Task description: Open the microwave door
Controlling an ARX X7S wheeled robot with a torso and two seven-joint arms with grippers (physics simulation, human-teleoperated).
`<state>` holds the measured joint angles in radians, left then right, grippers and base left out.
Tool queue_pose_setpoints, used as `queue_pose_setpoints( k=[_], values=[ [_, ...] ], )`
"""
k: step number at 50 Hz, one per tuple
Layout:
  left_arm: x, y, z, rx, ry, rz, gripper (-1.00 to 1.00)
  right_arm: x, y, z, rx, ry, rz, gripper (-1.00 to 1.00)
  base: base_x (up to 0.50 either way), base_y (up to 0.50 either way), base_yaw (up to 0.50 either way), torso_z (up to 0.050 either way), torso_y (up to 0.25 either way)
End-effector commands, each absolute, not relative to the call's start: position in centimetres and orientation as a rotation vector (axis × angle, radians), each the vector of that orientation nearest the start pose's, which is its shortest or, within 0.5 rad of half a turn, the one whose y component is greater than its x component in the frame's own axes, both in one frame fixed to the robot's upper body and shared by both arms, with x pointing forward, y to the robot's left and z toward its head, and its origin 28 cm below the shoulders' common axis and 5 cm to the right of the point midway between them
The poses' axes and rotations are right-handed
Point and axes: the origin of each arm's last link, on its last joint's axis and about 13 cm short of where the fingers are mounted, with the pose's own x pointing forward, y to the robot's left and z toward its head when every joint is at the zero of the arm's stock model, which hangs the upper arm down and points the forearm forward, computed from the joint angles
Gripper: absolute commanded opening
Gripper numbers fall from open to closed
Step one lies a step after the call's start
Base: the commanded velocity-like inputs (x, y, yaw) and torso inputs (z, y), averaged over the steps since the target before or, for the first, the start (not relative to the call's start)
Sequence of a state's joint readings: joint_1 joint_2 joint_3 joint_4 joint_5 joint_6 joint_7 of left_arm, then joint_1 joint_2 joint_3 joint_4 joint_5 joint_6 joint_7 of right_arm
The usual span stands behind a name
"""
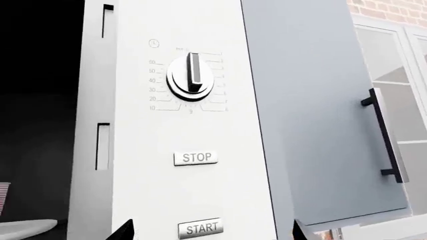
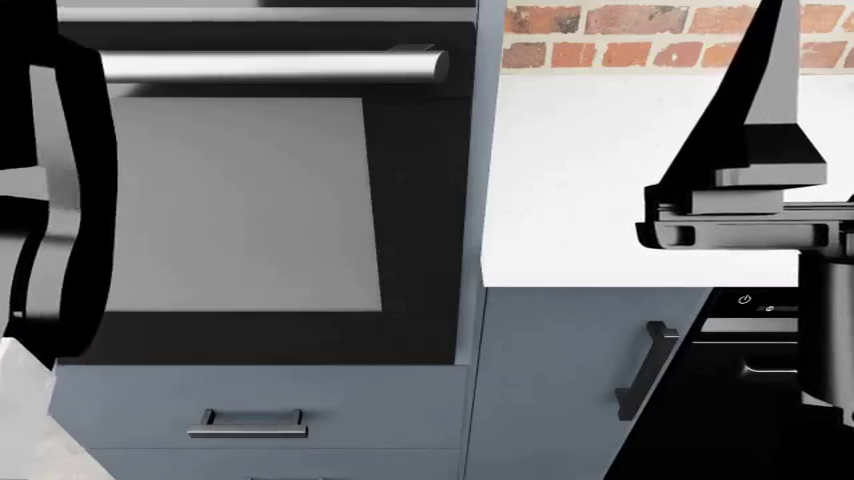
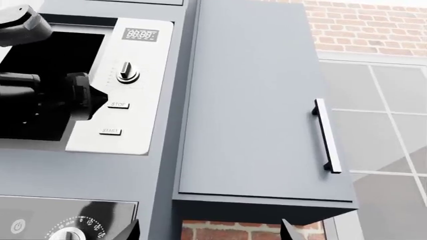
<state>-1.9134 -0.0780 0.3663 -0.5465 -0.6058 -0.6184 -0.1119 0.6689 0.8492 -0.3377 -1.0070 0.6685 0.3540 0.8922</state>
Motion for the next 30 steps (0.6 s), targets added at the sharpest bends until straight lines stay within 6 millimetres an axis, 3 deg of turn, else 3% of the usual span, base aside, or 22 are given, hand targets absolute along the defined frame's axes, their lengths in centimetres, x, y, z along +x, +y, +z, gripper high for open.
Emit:
queue_pose_setpoints(
  k=[1,30],
  values=[
    [33.2,17.1,51.2,-0.029,-0.643,-0.280,1.00,17.3,-11.3,27.3,-0.060,-0.890,-0.021,1.00,0.00,0.00,0.00,0.000,0.000],
    [32.3,20.1,50.9,-0.083,-0.672,-0.191,1.00,17.5,-11.2,27.4,-0.061,-0.892,-0.014,1.00,0.00,0.00,0.00,0.000,0.000]
  ],
)
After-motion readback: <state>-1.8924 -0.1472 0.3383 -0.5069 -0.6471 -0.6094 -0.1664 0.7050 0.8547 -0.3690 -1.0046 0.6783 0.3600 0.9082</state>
